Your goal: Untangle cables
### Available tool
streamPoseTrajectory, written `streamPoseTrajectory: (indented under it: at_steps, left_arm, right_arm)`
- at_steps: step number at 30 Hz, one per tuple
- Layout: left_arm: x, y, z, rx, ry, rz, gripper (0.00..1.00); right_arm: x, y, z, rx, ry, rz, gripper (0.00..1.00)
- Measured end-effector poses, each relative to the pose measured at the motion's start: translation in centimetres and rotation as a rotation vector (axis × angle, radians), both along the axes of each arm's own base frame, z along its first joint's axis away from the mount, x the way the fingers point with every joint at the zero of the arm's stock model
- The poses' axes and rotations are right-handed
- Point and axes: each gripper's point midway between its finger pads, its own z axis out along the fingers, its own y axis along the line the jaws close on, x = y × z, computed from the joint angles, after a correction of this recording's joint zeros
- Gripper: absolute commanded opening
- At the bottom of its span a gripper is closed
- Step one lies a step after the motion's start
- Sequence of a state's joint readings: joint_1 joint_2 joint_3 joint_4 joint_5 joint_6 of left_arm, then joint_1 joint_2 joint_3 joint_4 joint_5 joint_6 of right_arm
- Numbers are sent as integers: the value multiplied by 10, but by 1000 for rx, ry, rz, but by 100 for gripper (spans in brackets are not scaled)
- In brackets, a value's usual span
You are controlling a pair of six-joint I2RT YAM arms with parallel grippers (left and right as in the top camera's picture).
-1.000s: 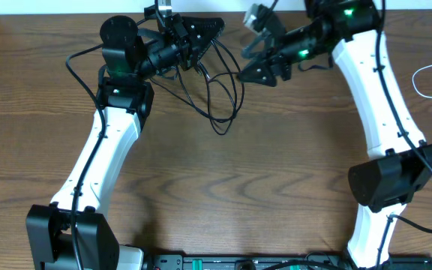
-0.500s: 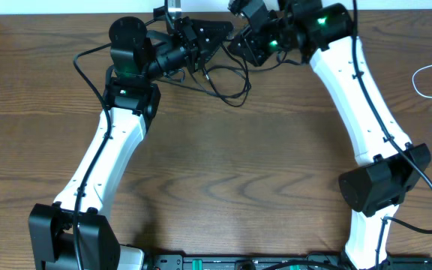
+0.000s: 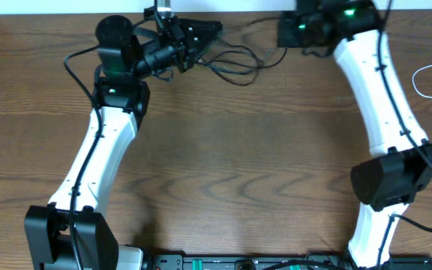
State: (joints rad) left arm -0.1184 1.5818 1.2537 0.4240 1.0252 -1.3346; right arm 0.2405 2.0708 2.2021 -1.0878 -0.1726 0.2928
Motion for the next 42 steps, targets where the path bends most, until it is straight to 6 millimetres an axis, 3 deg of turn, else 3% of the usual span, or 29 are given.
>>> streamPoseTrajectory:
  at_steps: [2, 5, 9, 14, 17, 22, 29, 33, 37, 42]
  left_arm:
    - [2, 9, 1, 3, -12, 12, 28]
    - [4, 17, -1, 22, -32, 21, 36]
    - [1, 16, -21, 81, 2, 7, 38]
    - [-15, 15, -75, 203, 192, -6, 38]
    - [-19, 21, -99, 285, 239, 15, 40]
    - [-20, 27, -111, 382, 180, 23, 48]
    - [-41, 30, -139, 507, 191, -44, 49]
    - [-64, 17, -155, 584, 208, -125, 49]
    - [-80, -17, -164, 682, 140, -199, 50]
    - [-77, -44, -163, 740, 59, -176, 51]
  right_arm:
    - [-1, -16, -10, 14, 41, -24, 1]
    - [-6, -16, -19, 45, 77, 11, 1]
    - [-24, 21, -25, 83, 114, 128, 1]
    - [-50, 68, -26, 92, 141, 253, 1]
    - [-63, 85, -28, 96, 163, 297, 1]
    - [-72, 87, -30, 102, 197, 311, 1]
    - [-71, 88, -29, 105, 191, 309, 1]
    - [-69, 89, -29, 107, 182, 310, 1]
    - [-68, 89, -28, 108, 180, 311, 1]
    - [-70, 93, -28, 114, 177, 329, 1]
